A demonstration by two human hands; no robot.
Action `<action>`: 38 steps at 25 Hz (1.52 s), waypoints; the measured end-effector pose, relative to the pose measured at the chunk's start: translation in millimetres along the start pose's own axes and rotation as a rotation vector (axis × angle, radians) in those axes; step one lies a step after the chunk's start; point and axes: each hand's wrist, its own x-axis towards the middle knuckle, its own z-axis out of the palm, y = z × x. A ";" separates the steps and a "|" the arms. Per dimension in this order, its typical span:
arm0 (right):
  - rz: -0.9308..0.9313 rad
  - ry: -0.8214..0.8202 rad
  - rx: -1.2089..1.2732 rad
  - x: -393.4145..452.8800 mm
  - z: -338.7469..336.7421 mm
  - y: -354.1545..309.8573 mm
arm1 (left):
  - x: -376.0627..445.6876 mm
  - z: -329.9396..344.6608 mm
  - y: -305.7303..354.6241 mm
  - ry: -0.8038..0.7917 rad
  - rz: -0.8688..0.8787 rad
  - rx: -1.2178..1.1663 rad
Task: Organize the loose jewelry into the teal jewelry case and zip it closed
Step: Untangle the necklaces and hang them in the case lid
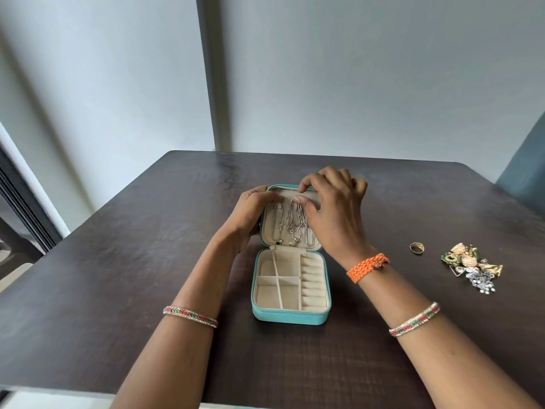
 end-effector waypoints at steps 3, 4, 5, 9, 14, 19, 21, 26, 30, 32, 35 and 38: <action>0.062 0.008 0.051 0.8 -1.8 -0.8 | -1.9 -0.7 0.1 -0.030 0.026 -0.010; 0.079 0.001 0.069 1.0 -2.4 -0.6 | -2.4 -0.9 0.3 -0.048 0.032 -0.018; 0.096 -0.012 0.086 1.1 -3.0 0.0 | -2.8 -0.9 0.1 -0.070 0.036 -0.018; 0.138 -0.103 0.124 0.6 -3.4 6.5 | -4.0 0.4 -3.8 -0.120 0.078 0.011; 0.083 -0.124 0.055 -0.3 -4.4 8.9 | -1.5 0.4 -8.5 -0.114 0.133 0.009; 0.028 -0.186 -0.044 -2.6 -6.5 7.2 | -1.8 -2.4 -8.6 -0.138 0.133 0.018; 0.030 -0.191 -0.059 -3.6 -7.1 5.7 | -1.7 -2.4 -8.5 -0.136 0.130 0.007; 0.014 -0.139 -0.076 -4.7 -8.5 2.6 | -1.6 -1.3 -7.2 -0.123 0.118 0.023; 0.023 -0.086 -0.064 -4.9 -6.7 -0.8 | -0.7 1.1 -7.9 -0.070 0.196 -0.003; 0.010 -0.068 -0.066 -5.3 -6.2 -1.8 | 0.8 0.7 -8.6 -0.050 0.221 0.008; -0.001 -0.054 -0.077 -4.9 -7.3 -2.1 | 0.8 0.7 -8.3 -0.055 0.230 0.021; -0.016 -0.056 -0.093 -4.9 -7.3 -1.9 | 0.2 2.0 -6.7 -0.070 0.231 0.028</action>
